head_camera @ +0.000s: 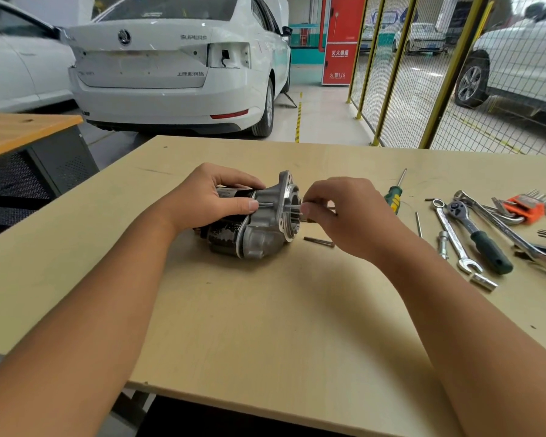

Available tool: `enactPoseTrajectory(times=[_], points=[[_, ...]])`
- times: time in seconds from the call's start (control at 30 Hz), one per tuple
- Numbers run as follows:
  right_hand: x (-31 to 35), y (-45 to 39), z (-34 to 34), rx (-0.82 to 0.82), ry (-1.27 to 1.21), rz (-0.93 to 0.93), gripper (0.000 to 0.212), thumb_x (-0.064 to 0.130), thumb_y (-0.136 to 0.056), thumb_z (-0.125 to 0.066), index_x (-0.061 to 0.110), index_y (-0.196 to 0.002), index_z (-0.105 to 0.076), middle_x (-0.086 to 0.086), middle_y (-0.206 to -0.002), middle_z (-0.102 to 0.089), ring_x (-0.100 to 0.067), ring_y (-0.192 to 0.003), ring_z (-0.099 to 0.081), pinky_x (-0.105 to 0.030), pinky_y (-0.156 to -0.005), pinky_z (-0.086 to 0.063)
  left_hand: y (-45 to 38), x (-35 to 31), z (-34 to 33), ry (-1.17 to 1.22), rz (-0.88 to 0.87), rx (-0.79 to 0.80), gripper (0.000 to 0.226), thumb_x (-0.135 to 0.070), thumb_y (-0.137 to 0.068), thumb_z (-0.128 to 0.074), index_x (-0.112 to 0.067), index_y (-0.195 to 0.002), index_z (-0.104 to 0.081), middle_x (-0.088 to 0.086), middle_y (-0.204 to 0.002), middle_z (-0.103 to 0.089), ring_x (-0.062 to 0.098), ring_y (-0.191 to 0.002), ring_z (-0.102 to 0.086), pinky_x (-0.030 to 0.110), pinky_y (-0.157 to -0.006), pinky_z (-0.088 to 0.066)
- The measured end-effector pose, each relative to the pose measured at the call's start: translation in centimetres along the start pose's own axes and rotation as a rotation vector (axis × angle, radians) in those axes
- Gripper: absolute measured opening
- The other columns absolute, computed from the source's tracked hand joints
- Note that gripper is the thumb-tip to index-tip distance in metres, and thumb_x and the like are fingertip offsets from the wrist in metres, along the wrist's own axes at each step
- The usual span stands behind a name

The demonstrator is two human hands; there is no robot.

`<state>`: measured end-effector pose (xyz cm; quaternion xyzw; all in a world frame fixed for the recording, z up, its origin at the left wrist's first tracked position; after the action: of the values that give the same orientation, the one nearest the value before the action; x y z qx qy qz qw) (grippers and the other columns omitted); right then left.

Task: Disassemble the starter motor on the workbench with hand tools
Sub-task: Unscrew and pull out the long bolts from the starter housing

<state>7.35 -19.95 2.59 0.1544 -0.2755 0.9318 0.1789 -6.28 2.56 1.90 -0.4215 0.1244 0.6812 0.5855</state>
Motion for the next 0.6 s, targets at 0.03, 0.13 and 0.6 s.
enactPoseTrajectory(times=[0.03, 0.13, 0.6], points=[[0.0, 0.0, 0.0, 0.019, -0.031, -0.021, 0.013, 0.032, -0.098, -0.061, 0.026, -0.095, -0.072, 0.008, -0.082, -0.066, -0.014, -0.077, -0.06, -0.034, -0.065, -0.05, 0.1, -0.1, 0.0, -0.005, 0.002, 0.002, 0.033, -0.034, -0.079, -0.081, -0.034, -0.112, -0.078, -0.017, -0.111, -0.077, 0.002, -0.112, -0.069, 0.034, -0.105, -0.051], [-0.1, 0.0, 0.0, 0.025, -0.07, -0.056, 0.013, 0.033, -0.096, -0.064, 0.026, -0.094, -0.074, 0.014, -0.073, -0.061, -0.005, -0.068, -0.055, -0.025, -0.056, -0.037, 0.2, -0.6, 0.0, -0.097, 0.062, 0.042, 0.044, -0.058, -0.071, -0.079, -0.054, -0.114, -0.072, -0.025, -0.118, -0.072, 0.002, -0.118, -0.065, 0.042, -0.112, -0.046], [0.7, 0.0, -0.1, 0.009, -0.015, -0.084, 0.009, 0.028, -0.091, -0.07, 0.021, -0.086, -0.075, 0.005, -0.08, -0.068, -0.016, -0.076, -0.06, -0.038, -0.07, -0.054, 0.0, -2.9, -0.5, -0.414, 0.219, 0.236, 0.099, -0.088, -0.039, -0.07, -0.069, -0.131, -0.039, -0.032, -0.132, -0.059, 0.009, -0.132, -0.051, 0.054, -0.116, -0.031]])
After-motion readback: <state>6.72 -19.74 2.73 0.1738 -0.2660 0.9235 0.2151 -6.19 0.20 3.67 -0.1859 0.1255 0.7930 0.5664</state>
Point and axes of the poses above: each hand's wrist, its own y-axis away from the middle knuckle, its own z-axis out of the back of the hand, x = y × z, the point moved 1 cm from there along -y, towards the middle knuckle
